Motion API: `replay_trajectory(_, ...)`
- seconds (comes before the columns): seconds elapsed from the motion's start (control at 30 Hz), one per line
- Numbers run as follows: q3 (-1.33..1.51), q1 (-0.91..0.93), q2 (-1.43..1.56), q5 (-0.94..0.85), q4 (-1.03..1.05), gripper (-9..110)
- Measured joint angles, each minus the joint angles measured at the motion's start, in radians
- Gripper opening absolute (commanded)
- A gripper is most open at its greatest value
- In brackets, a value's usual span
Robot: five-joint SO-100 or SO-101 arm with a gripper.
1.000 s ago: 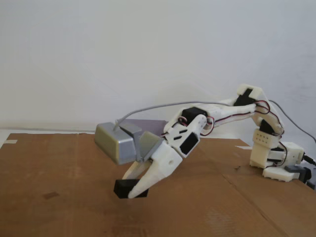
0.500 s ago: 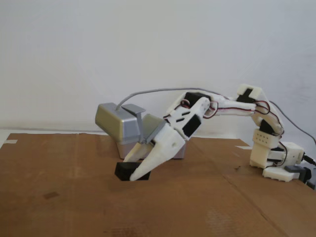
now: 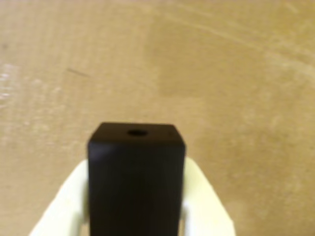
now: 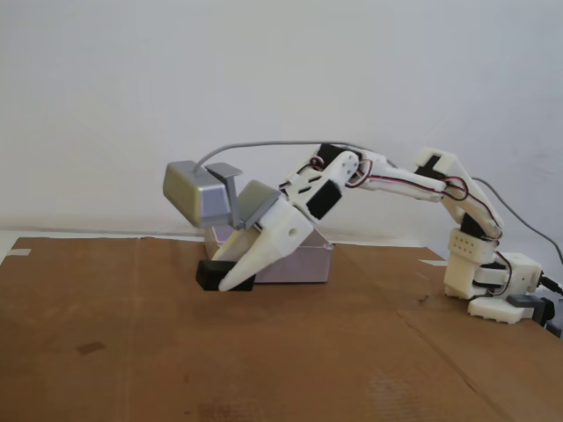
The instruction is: Grasp a block and put it in the box.
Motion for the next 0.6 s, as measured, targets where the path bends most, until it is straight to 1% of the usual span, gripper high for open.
replay_trajectory(0.23, 0.000, 0.038, 0.000, 0.000, 0.000, 2)
replay_trajectory(0.43, -0.003, 0.034, 0.000, 0.000, 0.000, 2)
replay_trajectory(0.6, -0.087, 0.028, 0.000, 0.000, 0.002, 2)
